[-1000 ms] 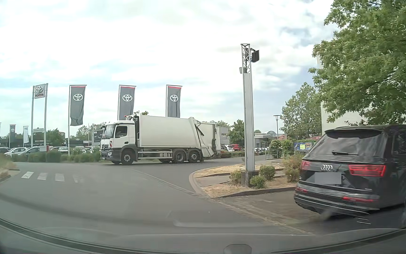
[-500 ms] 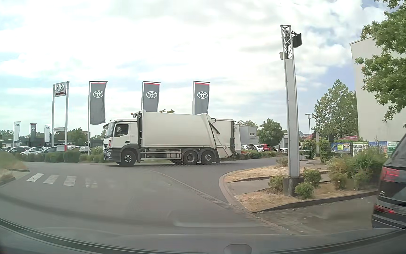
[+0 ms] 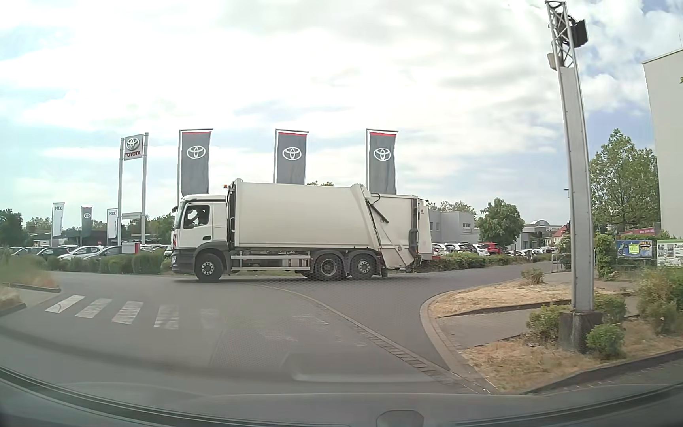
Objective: Follow the waypoints while adhering to traffic rules and regulations
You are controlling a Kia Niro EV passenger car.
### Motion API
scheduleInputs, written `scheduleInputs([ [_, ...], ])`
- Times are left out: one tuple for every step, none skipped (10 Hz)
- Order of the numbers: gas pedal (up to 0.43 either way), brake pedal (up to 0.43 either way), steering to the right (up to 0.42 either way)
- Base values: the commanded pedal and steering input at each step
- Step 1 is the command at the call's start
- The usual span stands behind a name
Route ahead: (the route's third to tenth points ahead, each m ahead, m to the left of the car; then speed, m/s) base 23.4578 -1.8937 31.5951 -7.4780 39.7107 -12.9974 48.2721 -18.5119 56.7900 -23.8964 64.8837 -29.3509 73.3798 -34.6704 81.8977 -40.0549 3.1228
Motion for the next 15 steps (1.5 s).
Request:
scheduleInputs([
  [0.0,0.159,-0.189],
  [0.0,0.177,-0.186],
  [0.0,0.195,-0.186],
  [0.0,0.207,-0.185],
  [0.0,0.22,-0.18],
  [0.0,0.22,-0.173],
  [0.0,0.226,-0.166],
  [0.0,0.226,-0.162],
  [0.0,0.226,-0.159],
  [0.0,0.226,-0.159],
  [0.0,0.226,-0.159],
  [0.0,0.226,-0.155],
  [0.0,0.22,-0.145],
  [0.0,0.22,-0.138],
  [0.0,0.213,-0.127],
])
